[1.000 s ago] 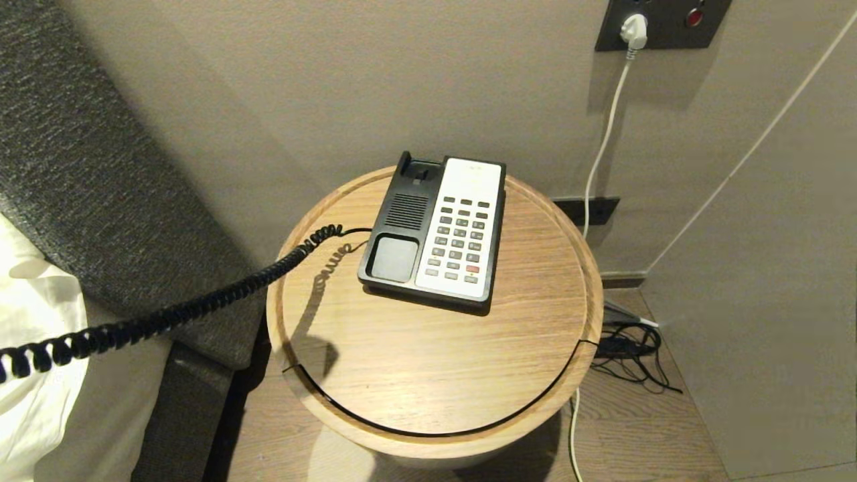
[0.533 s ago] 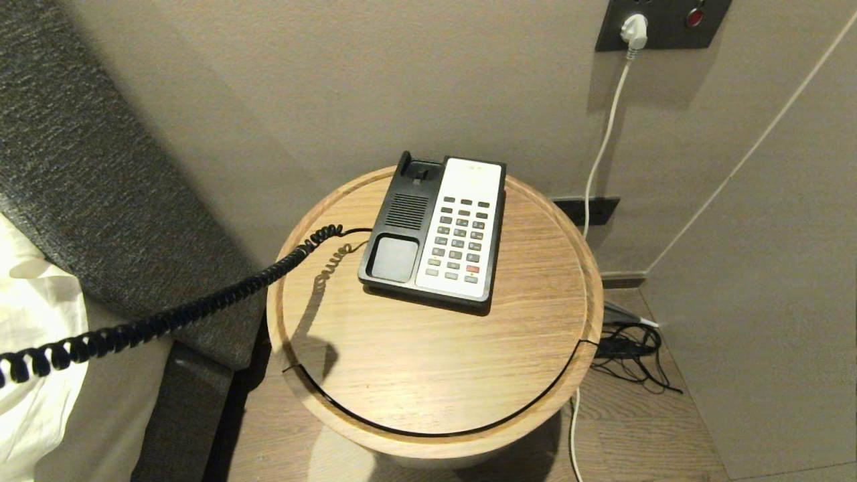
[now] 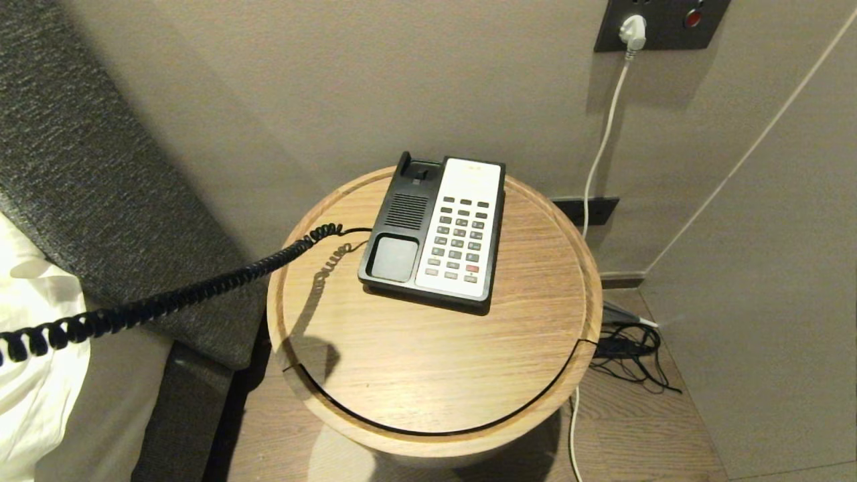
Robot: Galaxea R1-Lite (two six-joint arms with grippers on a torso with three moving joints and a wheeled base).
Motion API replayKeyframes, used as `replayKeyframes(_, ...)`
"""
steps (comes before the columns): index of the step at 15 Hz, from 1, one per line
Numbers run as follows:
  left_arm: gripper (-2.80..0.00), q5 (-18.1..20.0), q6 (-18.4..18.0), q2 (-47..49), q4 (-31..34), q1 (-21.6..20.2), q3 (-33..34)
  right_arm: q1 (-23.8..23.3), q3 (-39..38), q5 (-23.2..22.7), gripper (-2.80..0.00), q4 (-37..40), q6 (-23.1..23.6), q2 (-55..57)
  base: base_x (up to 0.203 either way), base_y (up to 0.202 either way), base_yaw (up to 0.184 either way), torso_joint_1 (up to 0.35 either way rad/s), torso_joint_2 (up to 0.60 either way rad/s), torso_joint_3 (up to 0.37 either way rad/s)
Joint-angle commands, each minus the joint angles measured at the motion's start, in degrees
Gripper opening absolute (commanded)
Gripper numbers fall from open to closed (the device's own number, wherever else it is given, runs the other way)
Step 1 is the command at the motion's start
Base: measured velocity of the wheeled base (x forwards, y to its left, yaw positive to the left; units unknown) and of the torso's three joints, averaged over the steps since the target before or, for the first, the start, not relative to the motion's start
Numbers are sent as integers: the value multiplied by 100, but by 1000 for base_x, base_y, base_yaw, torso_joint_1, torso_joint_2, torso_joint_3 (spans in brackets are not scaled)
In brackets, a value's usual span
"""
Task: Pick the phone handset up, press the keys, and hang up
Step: Dial the number
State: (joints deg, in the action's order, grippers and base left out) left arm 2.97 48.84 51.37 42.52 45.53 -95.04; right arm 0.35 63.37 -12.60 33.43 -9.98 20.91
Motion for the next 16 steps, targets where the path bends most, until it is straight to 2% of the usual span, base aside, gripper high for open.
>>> replayKeyframes(1,-280,-7,12,102,19,0,-15,104,1113,-483,-280,370,-195,2571,0,0,0,0,0,0)
replayKeyframes(3,-280,-17,14,154,19,0,-8,590,1795,-665,-280,749,-476,4040,0,0,0,0,0,0)
replayKeyframes(5,-280,-28,12,163,19,0,23,1365,2622,-720,-280,1130,-739,5275,0,0,0,0,0,0)
replayKeyframes(6,-280,-25,12,158,19,0,43,1870,3061,-654,-280,1298,-868,5824,0,0,0,0,0,0)
replayKeyframes(8,-280,-36,14,128,28,0,82,2941,3723,-243,-280,1510,-1143,6561,0,0,0,0,0,0)
replayKeyframes(10,-280,-42,12,145,19,0,82,3497,4256,34,-280,1653,-1356,7123,0,0,0,0,0,0)
replayKeyframes(13,-280,-43,5,145,28,0,98,4262,4307,345,-280,1795,-2077,7286,0,0,0,0,0,0)
replayKeyframes(15,-280,-59,-61,164,20,0,118,4372,3920,815,-280,1536,-2355,7322,0,0,0,0,0,0)
replayKeyframes(16,-280,-63,-110,207,14,0,115,4415,3849,1012,-280,1113,-2392,7450,0,0,0,0,0,0)
